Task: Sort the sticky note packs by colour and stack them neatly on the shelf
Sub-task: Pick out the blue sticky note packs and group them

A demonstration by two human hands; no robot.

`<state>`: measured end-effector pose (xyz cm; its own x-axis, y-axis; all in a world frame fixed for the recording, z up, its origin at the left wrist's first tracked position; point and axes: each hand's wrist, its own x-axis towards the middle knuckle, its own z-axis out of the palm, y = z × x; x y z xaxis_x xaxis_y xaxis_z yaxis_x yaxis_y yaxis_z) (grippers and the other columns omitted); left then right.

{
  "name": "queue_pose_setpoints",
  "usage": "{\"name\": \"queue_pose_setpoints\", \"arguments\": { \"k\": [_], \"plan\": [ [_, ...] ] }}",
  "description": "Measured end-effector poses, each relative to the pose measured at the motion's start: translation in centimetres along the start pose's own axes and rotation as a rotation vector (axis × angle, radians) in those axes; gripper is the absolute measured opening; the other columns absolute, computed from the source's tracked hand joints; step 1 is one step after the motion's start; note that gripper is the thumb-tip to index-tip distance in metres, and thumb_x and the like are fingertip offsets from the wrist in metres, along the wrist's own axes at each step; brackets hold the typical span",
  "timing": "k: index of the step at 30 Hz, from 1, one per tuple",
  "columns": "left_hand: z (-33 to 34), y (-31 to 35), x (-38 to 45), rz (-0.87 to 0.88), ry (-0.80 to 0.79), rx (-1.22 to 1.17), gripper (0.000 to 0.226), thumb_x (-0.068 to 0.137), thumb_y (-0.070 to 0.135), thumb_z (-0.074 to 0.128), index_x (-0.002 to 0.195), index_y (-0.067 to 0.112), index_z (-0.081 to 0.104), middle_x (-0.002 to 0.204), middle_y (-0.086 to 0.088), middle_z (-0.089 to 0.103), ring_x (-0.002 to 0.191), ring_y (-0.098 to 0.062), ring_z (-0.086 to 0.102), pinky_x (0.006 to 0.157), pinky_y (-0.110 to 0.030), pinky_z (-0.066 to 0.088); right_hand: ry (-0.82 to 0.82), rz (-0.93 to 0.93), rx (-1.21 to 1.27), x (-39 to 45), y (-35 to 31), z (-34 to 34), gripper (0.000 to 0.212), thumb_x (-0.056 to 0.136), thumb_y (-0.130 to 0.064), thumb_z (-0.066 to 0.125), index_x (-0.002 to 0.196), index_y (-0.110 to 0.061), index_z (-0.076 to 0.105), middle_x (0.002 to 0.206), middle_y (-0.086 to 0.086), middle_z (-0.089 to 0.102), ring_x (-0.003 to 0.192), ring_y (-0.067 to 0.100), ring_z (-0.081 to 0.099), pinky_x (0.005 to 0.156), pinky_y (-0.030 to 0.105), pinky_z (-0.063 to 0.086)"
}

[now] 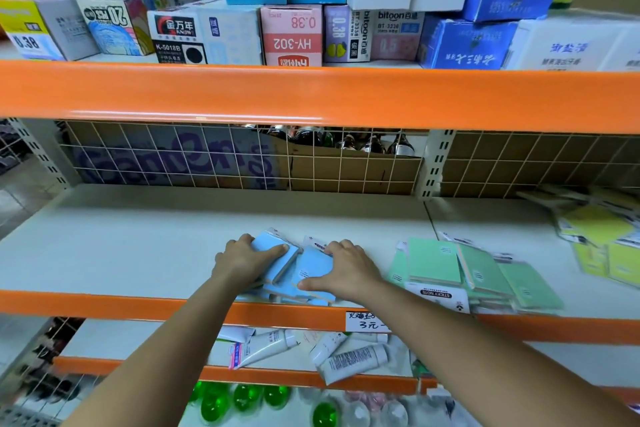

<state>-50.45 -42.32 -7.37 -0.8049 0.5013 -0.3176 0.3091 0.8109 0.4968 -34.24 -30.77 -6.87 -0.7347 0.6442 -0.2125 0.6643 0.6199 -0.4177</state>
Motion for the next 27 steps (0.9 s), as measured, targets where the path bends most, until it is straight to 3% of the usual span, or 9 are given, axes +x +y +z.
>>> {"name": "queue_pose_setpoints", "arguments": {
  "k": [6, 13, 27],
  "plan": [
    [0.0, -0.1, -0.2, 0.029, -0.023, 0.031, 0.090, 0.058, 0.089, 0.047, 0.121, 0.025, 0.049, 0.120, -0.004, 0.055, 0.106, -0.029, 0.056, 0.093, -0.046, 0.047, -0.058, -0.037, 0.030, -0.1, 0.6, -0.9, 0.086, 0.068, -0.064, 0.073, 0.139, -0.023, 0.045, 0.137, -0.002, 0.047, 0.127, 0.019, 0.042, 0.101, 0.034, 0.037],
    [0.3, 1.5, -1.5, -0.029, 0.074, 0.155, 0.087, 0.072, 0.081, 0.049, 0.140, 0.028, 0.037, 0.142, -0.005, 0.040, 0.124, -0.035, 0.043, 0.101, -0.043, 0.036, -0.082, -0.006, 0.017, -0.3, 0.7, -1.4, 0.085, 0.066, -0.067, 0.072, 0.135, -0.026, 0.045, 0.135, -0.002, 0.048, 0.123, 0.021, 0.049, 0.095, 0.034, 0.042],
    [-0.7, 1.6, -2.5, 0.001, 0.127, 0.086, 0.074, 0.083, 0.067, 0.050, 0.142, 0.023, 0.037, 0.143, -0.007, 0.041, 0.129, -0.032, 0.038, 0.101, -0.043, 0.034, -0.102, 0.030, -0.008, -0.9, 0.9, -1.7, 0.072, 0.078, -0.062, 0.063, 0.137, -0.025, 0.044, 0.137, 0.001, 0.048, 0.122, 0.022, 0.049, 0.093, 0.034, 0.043]
  ]
}}
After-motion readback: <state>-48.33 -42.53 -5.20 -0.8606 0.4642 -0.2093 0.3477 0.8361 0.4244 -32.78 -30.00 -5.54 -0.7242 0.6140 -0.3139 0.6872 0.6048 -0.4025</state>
